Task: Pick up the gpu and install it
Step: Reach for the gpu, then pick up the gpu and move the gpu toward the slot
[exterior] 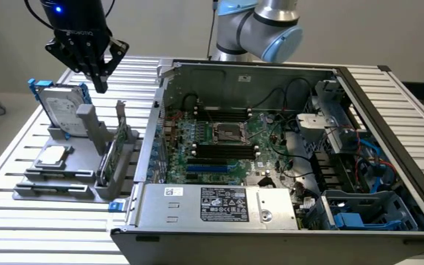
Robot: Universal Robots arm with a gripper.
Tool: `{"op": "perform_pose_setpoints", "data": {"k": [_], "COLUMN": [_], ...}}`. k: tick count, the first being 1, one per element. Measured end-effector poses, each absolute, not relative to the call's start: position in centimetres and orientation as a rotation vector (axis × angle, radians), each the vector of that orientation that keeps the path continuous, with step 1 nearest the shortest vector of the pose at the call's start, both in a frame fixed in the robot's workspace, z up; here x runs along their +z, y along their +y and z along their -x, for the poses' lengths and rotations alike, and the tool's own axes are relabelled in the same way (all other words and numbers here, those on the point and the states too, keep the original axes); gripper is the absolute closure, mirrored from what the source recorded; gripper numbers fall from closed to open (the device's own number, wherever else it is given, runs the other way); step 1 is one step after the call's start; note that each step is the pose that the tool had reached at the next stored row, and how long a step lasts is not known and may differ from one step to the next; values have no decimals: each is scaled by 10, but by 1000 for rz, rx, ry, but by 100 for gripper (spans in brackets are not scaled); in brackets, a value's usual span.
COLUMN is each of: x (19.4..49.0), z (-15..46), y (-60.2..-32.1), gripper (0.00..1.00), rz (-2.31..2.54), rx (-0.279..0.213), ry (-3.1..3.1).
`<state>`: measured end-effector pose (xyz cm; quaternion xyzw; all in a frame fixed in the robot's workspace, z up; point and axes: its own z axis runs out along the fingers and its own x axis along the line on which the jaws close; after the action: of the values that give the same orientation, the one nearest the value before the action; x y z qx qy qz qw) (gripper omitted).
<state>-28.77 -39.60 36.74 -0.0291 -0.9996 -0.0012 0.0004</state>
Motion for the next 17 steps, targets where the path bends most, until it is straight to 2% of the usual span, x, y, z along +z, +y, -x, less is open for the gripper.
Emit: {"op": "perform_pose_setpoints", "data": {"k": [8, 9, 10, 12, 14, 15, 17], "x": [367, 367, 367, 367, 367, 367, 366], "z": [288, 288, 288, 288, 288, 288, 288], "y": [-396, -396, -396, -396, -396, -396, -397], "gripper": [88, 83, 83, 70, 70, 64, 64], "rz": [89, 89, 89, 88, 88, 88, 88], "rx": [-4, -4, -4, -4, -4, -4, -2], "ry": [-3139, -3139, -3139, -3139, -3139, -3139, -3139]}}
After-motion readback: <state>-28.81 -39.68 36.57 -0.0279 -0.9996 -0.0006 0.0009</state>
